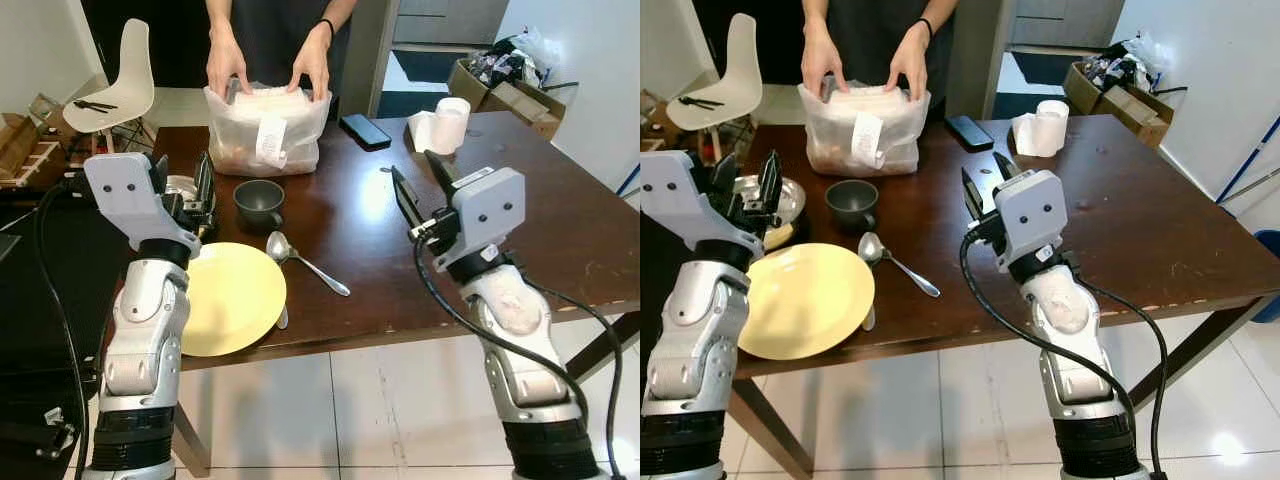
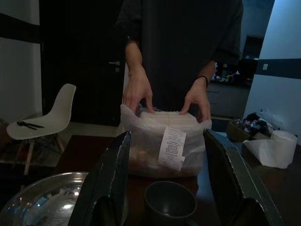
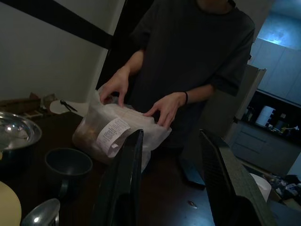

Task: Setting the table

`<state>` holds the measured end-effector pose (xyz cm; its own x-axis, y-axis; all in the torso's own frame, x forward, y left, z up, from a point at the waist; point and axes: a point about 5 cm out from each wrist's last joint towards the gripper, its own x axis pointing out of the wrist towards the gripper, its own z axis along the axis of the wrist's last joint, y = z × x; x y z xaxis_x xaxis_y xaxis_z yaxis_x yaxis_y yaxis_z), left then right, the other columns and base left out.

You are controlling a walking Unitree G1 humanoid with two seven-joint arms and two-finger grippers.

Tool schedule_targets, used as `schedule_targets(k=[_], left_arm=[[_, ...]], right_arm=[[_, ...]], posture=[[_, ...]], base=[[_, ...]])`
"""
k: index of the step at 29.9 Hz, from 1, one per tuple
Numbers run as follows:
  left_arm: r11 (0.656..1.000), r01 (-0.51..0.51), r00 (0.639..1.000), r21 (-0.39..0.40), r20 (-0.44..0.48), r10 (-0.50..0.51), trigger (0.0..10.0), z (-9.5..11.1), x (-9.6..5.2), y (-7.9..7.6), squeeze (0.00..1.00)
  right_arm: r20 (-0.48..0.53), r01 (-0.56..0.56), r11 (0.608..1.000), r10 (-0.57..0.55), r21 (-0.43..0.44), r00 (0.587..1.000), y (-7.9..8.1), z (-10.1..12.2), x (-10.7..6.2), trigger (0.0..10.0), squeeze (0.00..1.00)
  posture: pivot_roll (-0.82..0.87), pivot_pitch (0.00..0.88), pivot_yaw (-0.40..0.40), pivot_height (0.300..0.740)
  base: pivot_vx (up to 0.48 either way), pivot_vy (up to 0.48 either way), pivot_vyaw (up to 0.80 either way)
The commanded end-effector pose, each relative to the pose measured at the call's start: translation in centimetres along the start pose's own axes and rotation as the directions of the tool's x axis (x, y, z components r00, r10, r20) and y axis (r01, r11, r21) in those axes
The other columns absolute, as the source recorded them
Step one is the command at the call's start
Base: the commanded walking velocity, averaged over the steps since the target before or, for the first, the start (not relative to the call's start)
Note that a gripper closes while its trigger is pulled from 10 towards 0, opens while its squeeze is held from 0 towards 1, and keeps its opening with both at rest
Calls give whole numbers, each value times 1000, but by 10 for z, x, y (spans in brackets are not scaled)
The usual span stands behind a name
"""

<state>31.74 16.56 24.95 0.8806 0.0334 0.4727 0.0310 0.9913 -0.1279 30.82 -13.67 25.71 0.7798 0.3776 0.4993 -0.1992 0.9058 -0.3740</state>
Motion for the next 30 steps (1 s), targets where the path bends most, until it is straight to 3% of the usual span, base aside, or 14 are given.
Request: schedule_targets(k=[1,12,13,15,16,18,19,21,24,30], left_arm=[[1000,6,1000,4,-11,-6,10000,-1,2,0,0],[1000,-2,1000,11,-28,2,10000,-6,2,3,0],[1000,1,998,30,-56,1,10000,-12,0,4,0],[972,56,970,229,-244,2,10000,-46,-12,11,0],[966,68,951,250,-307,13,10000,-58,-22,17,0],[966,70,940,250,-340,20,10000,-65,-29,21,0],[970,52,935,236,-354,36,10000,-67,-40,28,0],[972,58,936,229,-352,26,10000,-63,-45,28,0],[975,66,940,212,-340,10,10000,-57,-48,27,0],[980,56,950,193,-311,7,10000,-52,-39,21,0]], right_arm=[[-1,-8,1000,8,1,1000,2,-1,0,10000,0],[-18,-2,1000,2,13,1000,3,-6,-2,10000,0],[-37,9,999,-8,31,999,2,-10,-4,10000,0],[-157,88,990,-70,111,985,3,-36,-20,10000,0],[-245,144,972,-96,186,965,5,-52,-33,10000,0],[-301,182,955,-108,232,948,7,-62,-42,10000,0],[-373,195,954,-100,227,923,13,-76,-60,10000,0],[-382,178,956,-79,231,921,18,-76,-69,10000,0],[-375,175,955,-74,240,924,22,-72,-71,10000,0],[-352,207,951,-117,228,928,17,-69,-61,10000,0]], posture=[[-86,0,49,740],[-87,0,52,740],[-86,0,52,740],[-86,0,53,740],[-84,0,56,740],[-84,0,56,740],[-77,0,55,740],[-61,0,52,740],[-51,0,59,740],[-54,0,55,740]], base=[[0,0,0],[0,0,0],[0,0,0],[0,0,0],[0,0,0],[0,0,0],[0,0,0],[0,0,0],[0,0,0],[0,0,0]])
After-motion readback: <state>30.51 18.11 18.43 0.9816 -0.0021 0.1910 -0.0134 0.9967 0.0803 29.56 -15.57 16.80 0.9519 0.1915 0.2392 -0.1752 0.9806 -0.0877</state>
